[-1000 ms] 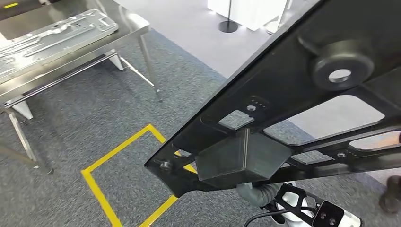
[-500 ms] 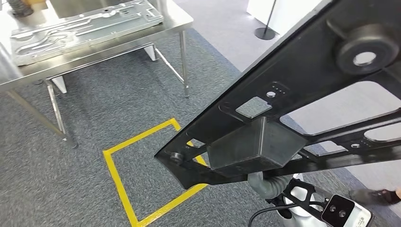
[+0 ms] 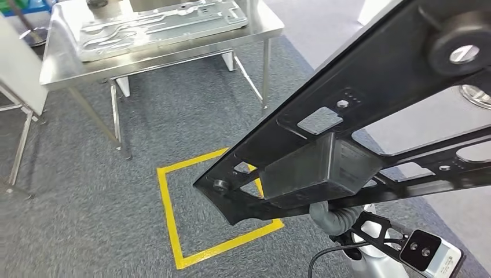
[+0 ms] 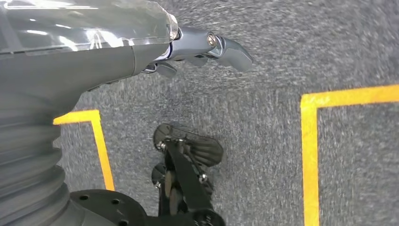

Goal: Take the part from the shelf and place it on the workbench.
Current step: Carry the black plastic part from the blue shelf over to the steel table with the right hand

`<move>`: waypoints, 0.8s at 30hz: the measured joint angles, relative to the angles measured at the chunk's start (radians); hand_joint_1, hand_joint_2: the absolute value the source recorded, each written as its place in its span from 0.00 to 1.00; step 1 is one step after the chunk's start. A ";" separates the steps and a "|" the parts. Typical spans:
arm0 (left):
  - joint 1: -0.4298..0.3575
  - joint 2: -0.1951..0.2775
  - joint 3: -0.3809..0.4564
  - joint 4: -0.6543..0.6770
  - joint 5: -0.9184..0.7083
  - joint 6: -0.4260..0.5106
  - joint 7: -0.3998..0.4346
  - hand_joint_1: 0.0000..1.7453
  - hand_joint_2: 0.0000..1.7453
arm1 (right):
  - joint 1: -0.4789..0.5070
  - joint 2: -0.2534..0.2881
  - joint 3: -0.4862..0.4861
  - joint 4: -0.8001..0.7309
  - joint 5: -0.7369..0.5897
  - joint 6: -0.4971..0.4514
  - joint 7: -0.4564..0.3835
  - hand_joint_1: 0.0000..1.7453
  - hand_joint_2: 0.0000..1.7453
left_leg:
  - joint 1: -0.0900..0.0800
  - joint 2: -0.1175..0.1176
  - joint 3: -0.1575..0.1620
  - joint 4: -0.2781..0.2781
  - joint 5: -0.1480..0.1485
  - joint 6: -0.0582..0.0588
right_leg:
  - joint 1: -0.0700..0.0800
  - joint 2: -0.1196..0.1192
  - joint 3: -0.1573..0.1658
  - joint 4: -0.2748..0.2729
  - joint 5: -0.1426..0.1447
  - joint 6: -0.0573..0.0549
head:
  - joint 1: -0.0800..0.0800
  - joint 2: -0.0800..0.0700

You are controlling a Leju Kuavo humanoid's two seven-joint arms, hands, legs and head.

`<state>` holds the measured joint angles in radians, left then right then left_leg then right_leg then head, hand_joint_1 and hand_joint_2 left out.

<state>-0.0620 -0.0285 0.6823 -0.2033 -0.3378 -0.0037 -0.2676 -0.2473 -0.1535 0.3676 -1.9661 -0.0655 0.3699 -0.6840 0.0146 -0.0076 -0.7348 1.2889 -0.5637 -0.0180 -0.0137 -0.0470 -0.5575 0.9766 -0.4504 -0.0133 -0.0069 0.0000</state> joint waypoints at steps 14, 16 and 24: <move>-0.002 0.002 0.019 0.000 0.005 -0.060 -0.014 0.00 1.00 | -0.001 0.000 -0.020 -0.002 -0.044 0.049 0.000 1.00 1.00 | -0.006 0.009 0.149 -0.294 0.130 0.054 | -0.001 0.041 -0.107 0.278 -0.161 0.054 | 0.000 0.000; -0.002 0.002 0.020 0.000 0.005 -0.069 -0.016 0.00 1.00 | 0.005 0.001 -0.032 -0.003 -0.047 0.064 0.000 1.00 1.00 | -0.010 -0.006 0.152 -0.294 0.128 0.056 | 0.000 0.044 -0.133 0.308 -0.145 0.051 | 0.000 0.000; 0.000 0.002 0.035 0.000 0.014 -0.090 -0.044 0.00 1.00 | 0.011 0.023 -0.070 -0.027 -0.042 0.108 0.000 1.00 1.00 | -0.015 -0.029 0.163 -0.292 0.111 0.030 | 0.010 0.049 -0.008 0.009 -0.007 0.013 | 0.000 0.000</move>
<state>-0.0617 -0.0269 0.7168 -0.2036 -0.3243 -0.0939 -0.3114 -0.2359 -0.1302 0.2978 -1.9930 -0.1079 0.4783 -0.6841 -0.0007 -0.0362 -0.5718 0.9969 -0.4526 0.0116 -0.0037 0.0016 -0.5651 0.9859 -0.4569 -0.0002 -0.0068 0.0000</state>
